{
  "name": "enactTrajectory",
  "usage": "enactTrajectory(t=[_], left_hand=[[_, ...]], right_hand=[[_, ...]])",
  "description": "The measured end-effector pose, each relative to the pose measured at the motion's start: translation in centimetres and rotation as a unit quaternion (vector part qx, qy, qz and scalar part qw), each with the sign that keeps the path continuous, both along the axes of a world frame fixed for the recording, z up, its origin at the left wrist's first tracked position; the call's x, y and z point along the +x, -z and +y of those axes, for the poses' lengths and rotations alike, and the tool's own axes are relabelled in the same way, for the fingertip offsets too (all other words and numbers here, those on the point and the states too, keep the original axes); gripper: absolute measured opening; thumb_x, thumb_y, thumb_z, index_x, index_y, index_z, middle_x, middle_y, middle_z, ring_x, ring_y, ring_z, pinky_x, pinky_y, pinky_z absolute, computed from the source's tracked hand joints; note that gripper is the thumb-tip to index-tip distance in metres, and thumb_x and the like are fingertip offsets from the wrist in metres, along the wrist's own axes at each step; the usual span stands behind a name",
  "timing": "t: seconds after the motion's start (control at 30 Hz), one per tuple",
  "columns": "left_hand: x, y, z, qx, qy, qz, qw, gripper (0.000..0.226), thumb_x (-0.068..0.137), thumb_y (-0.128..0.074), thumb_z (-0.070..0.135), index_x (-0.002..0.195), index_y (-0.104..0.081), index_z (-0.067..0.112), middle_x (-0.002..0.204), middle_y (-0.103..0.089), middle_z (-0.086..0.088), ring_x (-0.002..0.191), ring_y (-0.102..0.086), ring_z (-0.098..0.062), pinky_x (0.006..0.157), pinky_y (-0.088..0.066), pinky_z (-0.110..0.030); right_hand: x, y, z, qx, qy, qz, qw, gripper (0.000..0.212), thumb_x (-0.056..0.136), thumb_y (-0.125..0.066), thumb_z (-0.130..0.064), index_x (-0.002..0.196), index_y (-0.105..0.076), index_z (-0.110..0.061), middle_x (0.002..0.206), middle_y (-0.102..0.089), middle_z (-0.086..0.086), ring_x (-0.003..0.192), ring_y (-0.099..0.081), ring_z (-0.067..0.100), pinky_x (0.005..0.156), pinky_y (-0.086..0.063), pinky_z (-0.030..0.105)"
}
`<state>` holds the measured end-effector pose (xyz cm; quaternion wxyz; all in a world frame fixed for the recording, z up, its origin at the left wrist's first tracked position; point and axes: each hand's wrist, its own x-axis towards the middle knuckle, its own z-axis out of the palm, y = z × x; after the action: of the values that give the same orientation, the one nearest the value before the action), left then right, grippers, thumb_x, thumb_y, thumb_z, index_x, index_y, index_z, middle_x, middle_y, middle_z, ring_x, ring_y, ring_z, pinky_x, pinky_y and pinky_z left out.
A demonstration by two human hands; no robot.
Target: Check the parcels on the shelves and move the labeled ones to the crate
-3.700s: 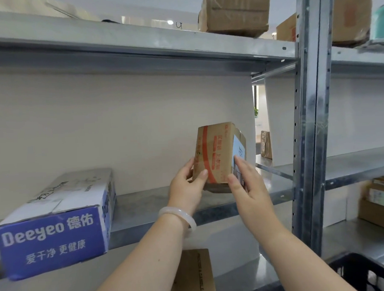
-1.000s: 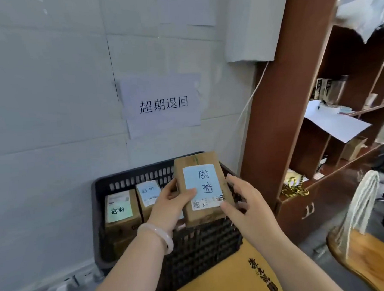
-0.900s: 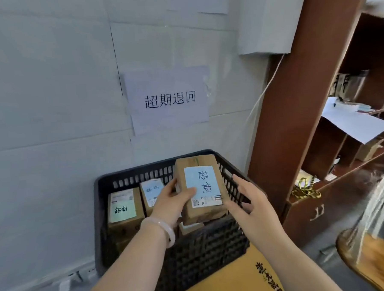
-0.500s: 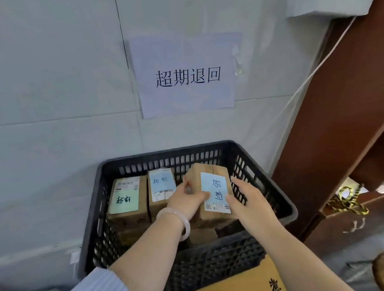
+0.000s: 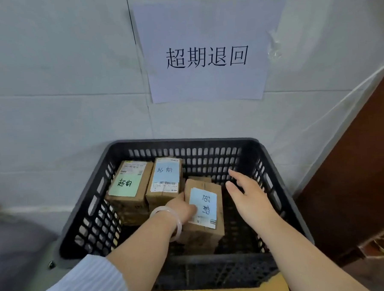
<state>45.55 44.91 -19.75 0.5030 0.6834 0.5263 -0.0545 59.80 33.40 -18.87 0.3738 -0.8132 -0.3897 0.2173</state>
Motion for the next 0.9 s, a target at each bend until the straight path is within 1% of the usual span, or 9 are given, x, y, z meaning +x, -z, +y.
enactTrajectory(t=[0.13,0.23,0.3,0.4,0.47,0.53,0.7,0.8,0.9], left_hand=[[-0.6,-0.8,0.2,0.084,0.082,0.047,0.992,0.071,0.099,-0.052,0.027,0.156,-0.009,0.030,0.142,-0.053,-0.003,0.121,-0.057,-0.021,0.091,-0.046,-0.028],[-1.2,-1.3,0.2,0.179,0.150,0.068,0.970,0.068,0.098,-0.053,0.033,0.155,-0.016,0.032,0.140,-0.055,-0.001,0.121,-0.057,-0.019,0.093,-0.046,-0.027],[-1.6,-1.4,0.1,0.254,0.207,0.092,0.940,0.065,0.097,-0.053,0.040,0.154,-0.023,0.031,0.143,-0.051,-0.002,0.128,-0.050,-0.021,0.104,-0.041,-0.032],[-1.3,-1.3,-0.3,0.325,0.336,0.127,0.875,0.068,0.095,-0.054,0.046,0.154,-0.023,0.034,0.157,-0.032,0.000,0.143,-0.030,-0.023,0.117,-0.027,-0.040],[-0.6,-0.9,-0.4,0.360,0.407,0.160,0.824,0.071,0.093,-0.056,0.049,0.154,-0.022,0.036,0.161,-0.024,0.000,0.147,-0.021,-0.025,0.120,-0.022,-0.044],[-0.2,-0.1,0.0,0.374,0.435,0.186,0.798,0.075,0.089,-0.058,0.055,0.153,-0.022,0.038,0.161,-0.022,0.001,0.148,-0.018,-0.026,0.121,-0.016,-0.047],[0.4,1.2,1.9,0.376,0.403,0.191,0.812,0.080,0.084,-0.058,0.065,0.152,-0.023,0.040,0.162,-0.020,0.006,0.149,-0.013,-0.022,0.122,0.000,-0.050],[0.8,1.5,3.1,0.381,0.361,0.202,0.827,0.089,0.080,-0.056,0.072,0.153,-0.019,0.038,0.162,-0.018,0.005,0.151,-0.008,-0.022,0.121,0.004,-0.052],[1.5,2.2,4.1,0.389,0.329,0.217,0.833,0.091,0.078,-0.049,0.078,0.153,-0.020,0.035,0.162,-0.020,0.004,0.151,-0.006,-0.025,0.120,0.004,-0.056]], right_hand=[[0.5,0.6,0.8,-0.001,-0.033,0.008,0.999,0.047,0.099,-0.044,-0.042,0.145,-0.038,-0.035,0.151,-0.037,-0.008,0.138,-0.033,0.007,0.105,-0.022,0.022],[0.6,1.1,1.1,-0.004,-0.045,0.016,0.999,0.046,0.099,-0.044,-0.043,0.144,-0.040,-0.035,0.151,-0.037,-0.007,0.139,-0.032,0.008,0.107,-0.022,0.023],[0.7,1.4,1.2,-0.003,-0.049,0.020,0.999,0.044,0.099,-0.043,-0.044,0.143,-0.041,-0.037,0.152,-0.036,-0.006,0.140,-0.031,0.009,0.109,-0.023,0.025],[0.6,1.6,1.1,-0.004,-0.053,0.018,0.998,0.043,0.099,-0.043,-0.044,0.142,-0.041,-0.038,0.151,-0.036,-0.008,0.139,-0.032,0.008,0.105,-0.023,0.023],[0.6,1.6,1.0,-0.003,-0.057,0.012,0.998,0.043,0.099,-0.043,-0.043,0.142,-0.041,-0.038,0.150,-0.037,-0.009,0.138,-0.033,0.007,0.103,-0.023,0.022],[0.7,1.6,0.8,0.000,-0.059,0.007,0.998,0.044,0.099,-0.043,-0.043,0.142,-0.041,-0.037,0.150,-0.038,-0.010,0.137,-0.033,0.006,0.106,-0.023,0.023],[0.8,1.5,0.6,0.000,-0.046,0.014,0.999,0.044,0.100,-0.043,-0.041,0.143,-0.041,-0.036,0.149,-0.039,-0.010,0.137,-0.034,0.005,0.109,-0.026,0.027],[0.7,1.4,0.5,0.004,-0.050,0.009,0.999,0.046,0.099,-0.045,-0.039,0.145,-0.040,-0.034,0.149,-0.038,-0.011,0.136,-0.033,0.004,0.105,-0.025,0.021],[0.6,1.5,0.4,-0.012,-0.069,-0.016,0.997,0.049,0.099,-0.046,-0.040,0.147,-0.036,-0.035,0.152,-0.032,-0.014,0.140,-0.025,0.002,0.111,-0.025,0.023]])
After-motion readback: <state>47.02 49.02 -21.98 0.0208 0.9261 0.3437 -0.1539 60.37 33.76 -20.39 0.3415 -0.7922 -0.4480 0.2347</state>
